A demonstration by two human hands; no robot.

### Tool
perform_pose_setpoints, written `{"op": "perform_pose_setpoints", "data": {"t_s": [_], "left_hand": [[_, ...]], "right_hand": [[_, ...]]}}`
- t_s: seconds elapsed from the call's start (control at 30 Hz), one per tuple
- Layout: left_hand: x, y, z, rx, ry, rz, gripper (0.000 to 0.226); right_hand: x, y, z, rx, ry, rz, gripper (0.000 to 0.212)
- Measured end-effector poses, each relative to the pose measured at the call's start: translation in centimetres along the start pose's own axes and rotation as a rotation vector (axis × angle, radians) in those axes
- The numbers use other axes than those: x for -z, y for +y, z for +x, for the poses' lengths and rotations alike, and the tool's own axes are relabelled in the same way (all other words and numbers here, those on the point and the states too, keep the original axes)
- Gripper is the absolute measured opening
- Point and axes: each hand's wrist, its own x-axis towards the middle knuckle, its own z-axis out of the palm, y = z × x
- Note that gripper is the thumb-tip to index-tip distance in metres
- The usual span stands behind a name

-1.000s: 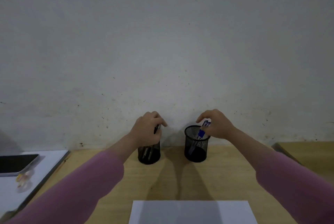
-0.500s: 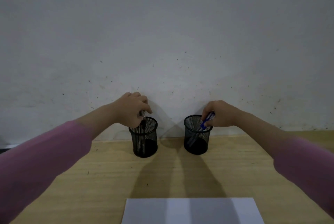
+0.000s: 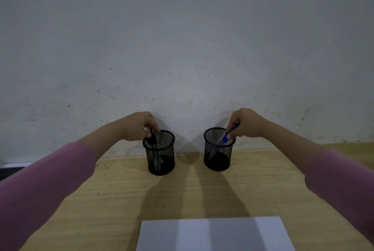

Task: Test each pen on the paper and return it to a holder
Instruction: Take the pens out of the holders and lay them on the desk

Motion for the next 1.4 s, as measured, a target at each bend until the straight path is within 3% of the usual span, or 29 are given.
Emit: {"op": "perform_pose_setpoints", "data": {"t_s": [0.47,0.8,1.0,1.13,1.4], "left_hand": [[-0.2,-1.7,-1.4,0.046,0.069,-0.291,0.026],[3.3,-0.8,-3.3,0.049,0.211,-0.278,0.025],[6.3,0.4,-7.5,0.038,0.442,-0.296,0.023],[7.2,2.1,-10.8,-0.011,0.561,-0.408,0.026],[-2.6,5.3,-13.8,0.027,0.431,-0.724,0.031]], "right_hand": [[-0.3,-0.6,0.0,-0.001,0.031,0.065,0.016],[3.0,-2.0,-1.5,0.018,0.179,0.096,0.016],[5.4,-4.4,-4.8,0.070,0.356,0.214,0.014],[5.9,-6.3,-7.7,0.102,0.386,0.452,0.019],[-0.1,-4.8,-12.6,-0.025,0.259,0.585,0.020]]}}
